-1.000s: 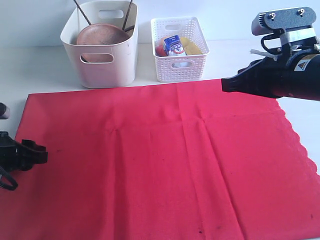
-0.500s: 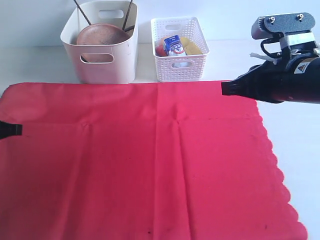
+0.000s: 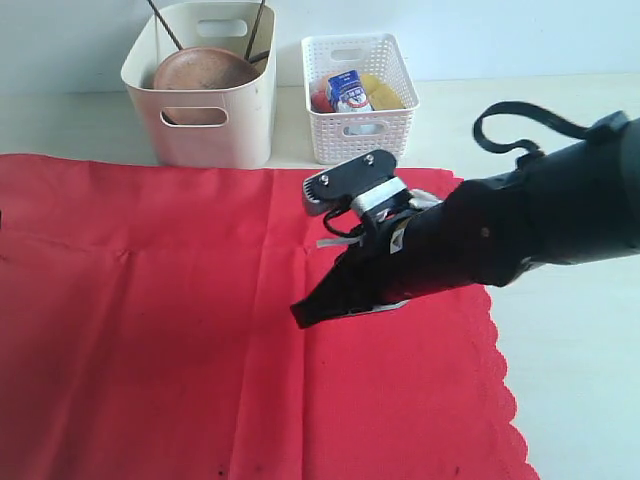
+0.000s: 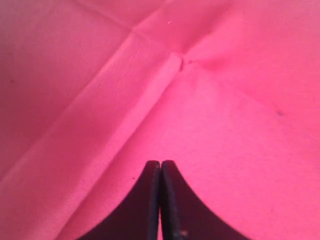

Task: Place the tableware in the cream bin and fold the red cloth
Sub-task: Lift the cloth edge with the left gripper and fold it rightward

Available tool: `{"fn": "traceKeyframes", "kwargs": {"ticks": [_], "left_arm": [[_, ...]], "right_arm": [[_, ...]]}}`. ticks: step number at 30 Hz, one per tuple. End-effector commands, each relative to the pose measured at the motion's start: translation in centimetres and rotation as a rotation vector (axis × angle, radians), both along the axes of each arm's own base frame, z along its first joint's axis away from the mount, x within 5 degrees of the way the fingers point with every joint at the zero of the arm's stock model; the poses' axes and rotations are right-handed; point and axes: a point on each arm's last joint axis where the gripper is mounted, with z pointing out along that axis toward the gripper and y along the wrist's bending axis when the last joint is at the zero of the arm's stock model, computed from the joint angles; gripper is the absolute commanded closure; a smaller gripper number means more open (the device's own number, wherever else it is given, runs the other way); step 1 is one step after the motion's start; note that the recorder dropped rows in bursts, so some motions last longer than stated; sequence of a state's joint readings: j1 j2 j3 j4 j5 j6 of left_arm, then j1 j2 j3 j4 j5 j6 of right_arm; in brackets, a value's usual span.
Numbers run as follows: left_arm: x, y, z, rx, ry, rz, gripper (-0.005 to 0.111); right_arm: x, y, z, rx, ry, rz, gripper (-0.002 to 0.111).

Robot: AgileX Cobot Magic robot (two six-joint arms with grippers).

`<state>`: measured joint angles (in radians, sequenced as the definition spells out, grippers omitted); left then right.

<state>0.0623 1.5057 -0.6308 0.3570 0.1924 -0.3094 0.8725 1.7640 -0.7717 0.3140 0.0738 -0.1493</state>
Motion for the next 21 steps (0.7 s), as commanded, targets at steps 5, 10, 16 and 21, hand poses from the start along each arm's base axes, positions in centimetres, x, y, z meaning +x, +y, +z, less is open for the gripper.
{"fn": "traceKeyframes", "kwargs": {"ticks": [5, 10, 16, 21], "left_arm": [[-0.4, -4.4, 4.0, 0.016, -0.079, -0.151, 0.106], [-0.9, -7.7, 7.6, 0.028, -0.126, -0.258, 0.106], [-2.0, -13.6, 10.6, -0.013, -0.183, -0.455, 0.106], [-3.8, -20.3, 11.9, -0.068, -0.249, -0.697, 0.106]], "right_arm": [[0.6, 1.8, -3.4, -0.118, 0.125, 0.053, 0.108], [0.5, 1.9, -0.2, -0.100, 0.088, 0.113, 0.108], [0.0, -0.1, 7.3, -0.048, -0.076, 0.137, 0.108], [0.3, -5.9, 13.8, -0.048, -0.261, -0.085, 0.108]]}}
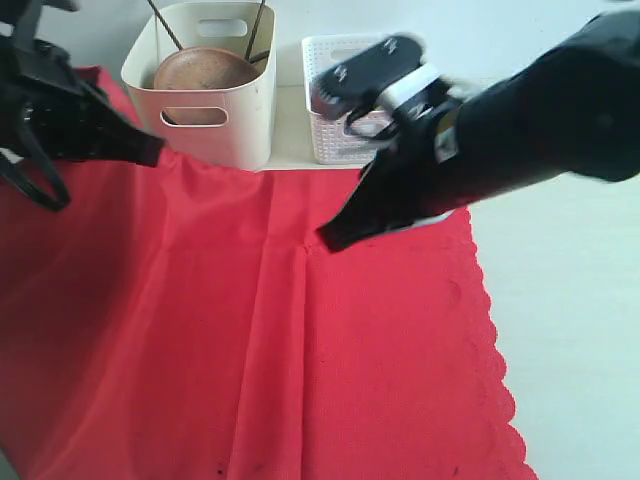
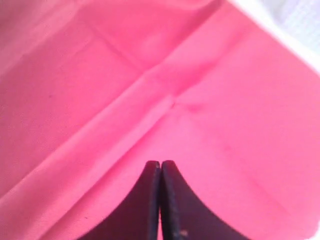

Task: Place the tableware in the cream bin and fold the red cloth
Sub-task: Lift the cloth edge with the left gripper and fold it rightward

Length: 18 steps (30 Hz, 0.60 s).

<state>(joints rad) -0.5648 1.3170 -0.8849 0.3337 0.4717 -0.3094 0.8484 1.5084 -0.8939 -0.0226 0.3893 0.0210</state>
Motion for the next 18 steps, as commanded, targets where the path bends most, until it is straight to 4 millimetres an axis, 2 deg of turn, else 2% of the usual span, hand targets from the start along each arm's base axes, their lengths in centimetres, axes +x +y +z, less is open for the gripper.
{"fn": "traceKeyframes", "kwargs": {"ticks": [1, 4, 7, 12, 18], "left_arm": [[-1.6, -5.9, 1.3, -0.066, -0.063, -0.213, 0.106], [-2.1, -9.4, 0.7, -0.080, -0.065, -0.315, 0.106], [-2.4, -12.6, -0.8, -0.071, -0.047, -0.389, 0.106], [-1.9, -17.9, -3.8, -0.052, -0.014, -0.473, 0.106], [-0.9, -22.3, -7.6, -0.027, 0.032, -0.500, 0.106]], "right_arm": [[0.2, -5.7, 5.4, 0.000, -0.178, -0.237, 0.108], [-0.4, -9.0, 7.4, 0.038, -0.275, -0.426, 0.108], [-1.6, -11.0, 8.1, 0.102, -0.335, -0.541, 0.108], [-2.8, -12.2, 7.3, 0.134, -0.378, -0.534, 0.108], [-2.9, -12.3, 6.5, 0.141, -0.389, -0.531, 0.108]]}}
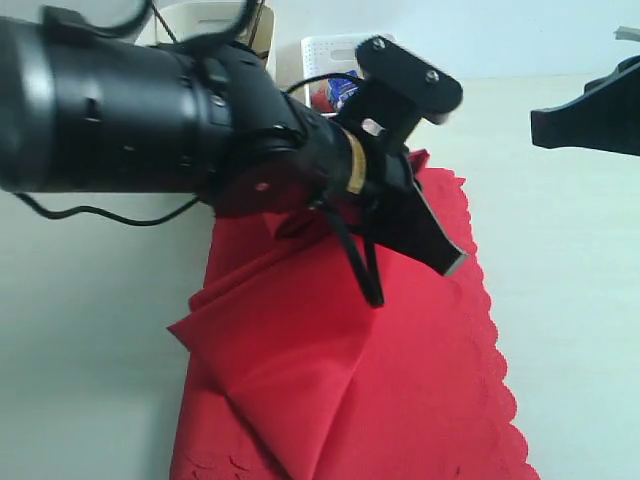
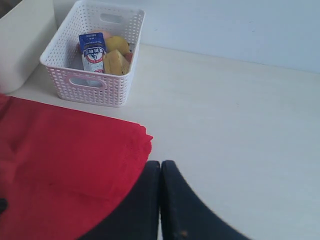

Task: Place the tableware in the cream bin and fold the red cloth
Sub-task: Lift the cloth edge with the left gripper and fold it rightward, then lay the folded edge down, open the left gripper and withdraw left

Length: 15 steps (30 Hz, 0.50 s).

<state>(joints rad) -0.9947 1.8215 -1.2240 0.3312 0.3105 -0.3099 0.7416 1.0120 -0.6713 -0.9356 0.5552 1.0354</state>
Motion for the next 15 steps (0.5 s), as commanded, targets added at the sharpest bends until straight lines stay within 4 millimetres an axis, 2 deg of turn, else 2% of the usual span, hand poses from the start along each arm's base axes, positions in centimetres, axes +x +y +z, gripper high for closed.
{"fn": "traceKeyframes", "kwargs": {"ticks": [1, 4, 7, 10, 13, 14, 15], "left_arm": [[0.4, -3.2, -2.1, -0.014, 0.015, -0.026, 0.106], [1.0, -4.5, -3.4, -0.008, 0.046, -0.012, 0.103], [1.5, -5.2, -4.4, 0.025, 0.060, -0.003, 0.085], [1.4, -5.8, -4.8, 0.029, 0.060, -0.011, 0.049], [1.2, -5.9, -4.7, 0.066, 0.028, -0.057, 0.008], [1.2, -5.7, -4.3, 0.091, 0.011, -0.078, 0.002], [1.1, -5.5, -3.9, 0.107, 0.006, -0.083, 0.002]], "right_arm": [[0.0, -0.1, -0.1, 0.003, -0.029, 0.008, 0.108], [0.0, -0.1, -0.1, 0.004, -0.032, 0.012, 0.108], [0.0, -0.1, -0.1, 0.001, -0.034, 0.012, 0.108], [0.0, -0.1, -0.1, -0.001, -0.036, 0.013, 0.108], [0.1, -0.1, -0.1, -0.002, -0.037, 0.014, 0.108], [0.1, -0.1, -0.1, -0.002, -0.037, 0.014, 0.108], [0.1, -0.1, -0.1, -0.004, -0.039, 0.015, 0.108]]}}
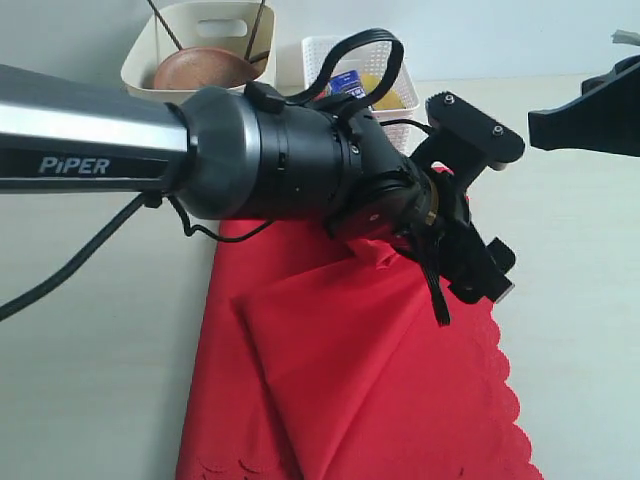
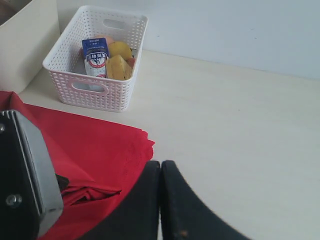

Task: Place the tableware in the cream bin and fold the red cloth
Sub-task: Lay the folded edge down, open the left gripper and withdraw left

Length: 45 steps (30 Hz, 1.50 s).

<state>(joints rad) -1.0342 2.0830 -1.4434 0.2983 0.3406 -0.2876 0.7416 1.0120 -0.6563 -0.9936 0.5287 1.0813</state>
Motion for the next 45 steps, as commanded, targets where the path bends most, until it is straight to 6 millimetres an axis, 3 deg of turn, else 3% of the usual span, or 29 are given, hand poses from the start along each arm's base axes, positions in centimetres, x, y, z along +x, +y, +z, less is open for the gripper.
{"fn": "traceKeyframes", "kwargs": {"ticks": [1, 4, 5, 6, 7, 9, 10, 11, 13, 16, 19, 22, 25, 27, 29, 31, 32, 35, 40, 45], "left_arm": [[-0.5, 0.5, 2.0, 0.059, -0.041, -0.049, 0.003], [-0.2, 3.3, 5.7, 0.184, -0.077, -0.007, 0.011], [0.3, 5.7, 7.7, 0.252, -0.071, 0.056, 0.027], [0.7, 6.8, 8.2, 0.269, -0.063, 0.083, 0.037], [0.8, 9.2, 8.9, 0.279, -0.040, 0.133, 0.069], [0.2, 12.1, 8.4, 0.299, 0.014, 0.169, 0.105], [-0.2, 12.6, 7.8, 0.312, 0.036, 0.172, 0.105], [-1.0, 13.9, 5.8, 0.354, 0.074, 0.170, 0.106], [-1.3, 14.2, 2.6, 0.344, 0.065, 0.105, 0.107], [0.3, 12.1, -0.5, 0.218, 0.019, 0.050, 0.107], [2.6, 9.7, -2.2, 0.192, -0.014, 0.026, 0.107], [6.8, 6.3, -3.7, 0.161, -0.066, 0.033, 0.107], [9.4, 4.7, -1.1, 0.127, -0.115, 0.081, 0.107], [10.2, 4.7, 4.7, 0.084, -0.181, 0.125, 0.107], [9.4, 5.8, 8.0, 0.074, -0.193, 0.153, 0.107], [7.9, 7.5, 8.3, 0.159, -0.132, 0.177, 0.107], [7.4, 8.1, 7.6, 0.192, -0.110, 0.176, 0.107], [5.4, 10.1, 3.0, 0.304, -0.027, 0.137, 0.107], [3.2, 11.7, -2.5, 0.343, 0.045, 0.074, 0.107], [1.6, 11.7, -4.9, 0.321, 0.073, 0.031, 0.107]], "right_arm": [[0.0, -0.2, 0.1, -0.008, -0.016, 0.003, 0.108], [0.1, -0.2, 0.2, -0.018, -0.025, 0.004, 0.108], [0.1, -0.2, 0.2, -0.018, -0.025, 0.004, 0.108], [0.1, -0.2, 0.2, -0.018, -0.025, 0.004, 0.108], [0.1, -0.2, 0.2, -0.017, -0.025, 0.005, 0.108], [0.1, -0.1, 0.1, -0.017, -0.022, 0.005, 0.108], [0.1, -0.1, 0.1, -0.019, -0.021, 0.005, 0.108], [0.2, 0.0, 0.0, -0.019, -0.018, 0.012, 0.108], [0.3, 0.4, -0.1, -0.012, -0.018, 0.036, 0.108], [0.5, 1.0, -0.4, -0.006, -0.012, 0.069, 0.108], [0.6, 1.1, -0.6, -0.012, -0.007, 0.071, 0.108], [0.7, 1.1, -0.7, -0.014, -0.005, 0.071, 0.108], [0.7, 1.1, -0.7, -0.015, -0.006, 0.072, 0.108], [0.7, 1.1, -0.7, -0.017, -0.007, 0.073, 0.108], [0.7, 1.0, -0.7, -0.021, -0.005, 0.066, 0.108], [0.7, 1.0, -0.7, -0.024, -0.004, 0.062, 0.108], [0.7, 1.0, -0.7, -0.024, -0.004, 0.062, 0.108], [0.7, 1.0, -0.7, -0.020, -0.003, 0.065, 0.108], [0.7, 1.3, -0.7, -0.004, -0.008, 0.086, 0.108], [0.6, 1.4, -0.6, 0.006, -0.010, 0.098, 0.108]]}}
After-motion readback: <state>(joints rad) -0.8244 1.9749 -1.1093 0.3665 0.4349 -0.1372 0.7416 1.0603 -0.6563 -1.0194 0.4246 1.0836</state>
